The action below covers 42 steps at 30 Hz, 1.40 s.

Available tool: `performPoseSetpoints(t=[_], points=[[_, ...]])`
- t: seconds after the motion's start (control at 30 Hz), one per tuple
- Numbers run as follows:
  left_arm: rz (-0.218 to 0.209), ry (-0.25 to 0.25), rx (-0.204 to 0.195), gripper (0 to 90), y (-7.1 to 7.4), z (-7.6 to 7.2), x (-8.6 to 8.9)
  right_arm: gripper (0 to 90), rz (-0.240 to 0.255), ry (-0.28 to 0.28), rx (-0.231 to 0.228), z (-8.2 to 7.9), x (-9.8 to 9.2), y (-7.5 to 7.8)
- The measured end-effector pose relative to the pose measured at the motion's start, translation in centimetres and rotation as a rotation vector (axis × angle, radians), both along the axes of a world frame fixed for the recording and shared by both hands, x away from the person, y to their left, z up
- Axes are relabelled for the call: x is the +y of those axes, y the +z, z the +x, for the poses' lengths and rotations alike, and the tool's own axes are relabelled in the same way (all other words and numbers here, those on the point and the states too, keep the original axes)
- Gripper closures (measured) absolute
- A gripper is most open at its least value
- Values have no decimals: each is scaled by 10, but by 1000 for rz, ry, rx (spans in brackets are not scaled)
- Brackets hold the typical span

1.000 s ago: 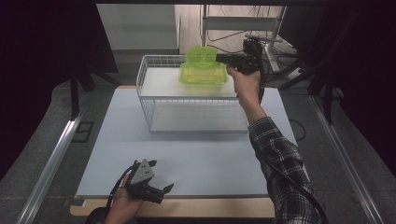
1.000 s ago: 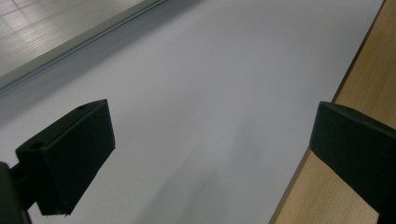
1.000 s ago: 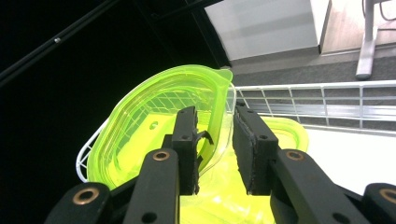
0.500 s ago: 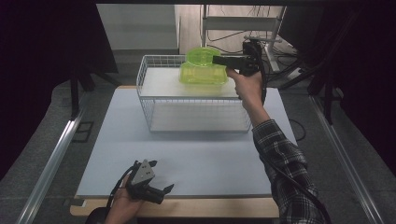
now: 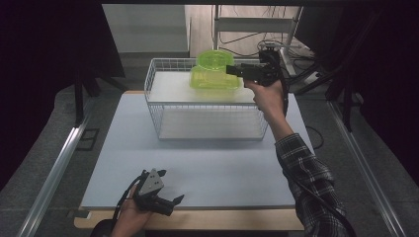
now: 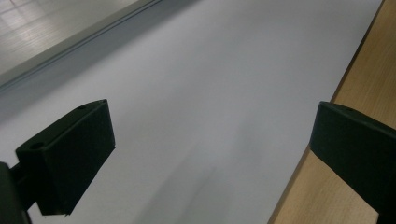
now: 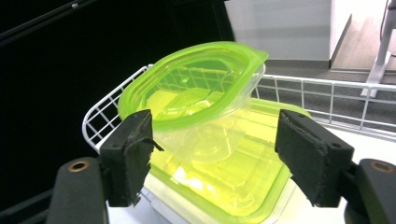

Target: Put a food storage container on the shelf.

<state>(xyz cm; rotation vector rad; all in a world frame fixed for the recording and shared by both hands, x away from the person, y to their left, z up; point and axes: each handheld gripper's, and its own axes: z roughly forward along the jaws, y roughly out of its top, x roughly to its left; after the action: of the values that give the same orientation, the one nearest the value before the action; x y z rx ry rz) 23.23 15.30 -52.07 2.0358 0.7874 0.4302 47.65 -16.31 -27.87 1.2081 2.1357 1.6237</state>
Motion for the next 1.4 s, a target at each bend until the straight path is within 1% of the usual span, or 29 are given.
performPoseSetpoints(t=[0.07,0.1,0.17,0.3,0.37,0.43,0.5,0.57,0.7,0.77,0.8,0.83,0.87,0.9,0.97,1.03,1.2,1.3,1.4], points=[[-18,-10,35,1,0,1,1,266,-20,9,-8,-3,-1,-1],[-18,-11,38,1,0,1,0,263,-29,14,-15,-5,-2,-2],[-14,-10,28,2,0,1,0,260,-41,23,-26,-9,-3,-4],[-23,-9,17,1,0,1,1,255,-37,35,-31,-16,-9,-9],[-30,-7,11,1,0,1,2,249,-38,43,-35,-20,-12,-12],[-45,-10,7,0,1,1,3,238,-53,52,-41,-24,-14,-15],[-63,-17,17,0,0,1,3,228,-68,61,-53,-28,-16,-19],[-68,-25,32,0,-1,2,3,215,-86,72,-65,-34,-17,-23],[-81,-41,27,0,-1,2,3,187,-121,103,-79,-45,-17,-32],[-94,-40,41,0,-2,3,4,174,-146,120,-87,-53,-17,-38],[-88,-40,40,0,-2,3,4,170,-155,126,-94,-55,-17,-40],[-81,-39,33,0,-2,3,4,161,-169,135,-99,-59,-17,-44],[-64,-36,18,0,-2,2,4,156,-176,141,-105,-61,-18,-46],[-57,-39,14,0,-2,2,3,150,-187,148,-112,-65,-18,-50],[-51,-45,17,0,-3,2,2,142,-195,158,-119,-71,-19,-54],[-38,-46,8,0,-3,2,1,134,-196,168,-124,-77,-20,-60],[-40,-46,2,0,-3,2,1,109,-203,197,-114,-91,-25,-78],[-36,-50,4,0,-3,2,0,99,-195,211,-103,-99,-28,-91],[-37,-51,11,0,-3,2,0,90,-208,215,-99,-106,-32,-103]])
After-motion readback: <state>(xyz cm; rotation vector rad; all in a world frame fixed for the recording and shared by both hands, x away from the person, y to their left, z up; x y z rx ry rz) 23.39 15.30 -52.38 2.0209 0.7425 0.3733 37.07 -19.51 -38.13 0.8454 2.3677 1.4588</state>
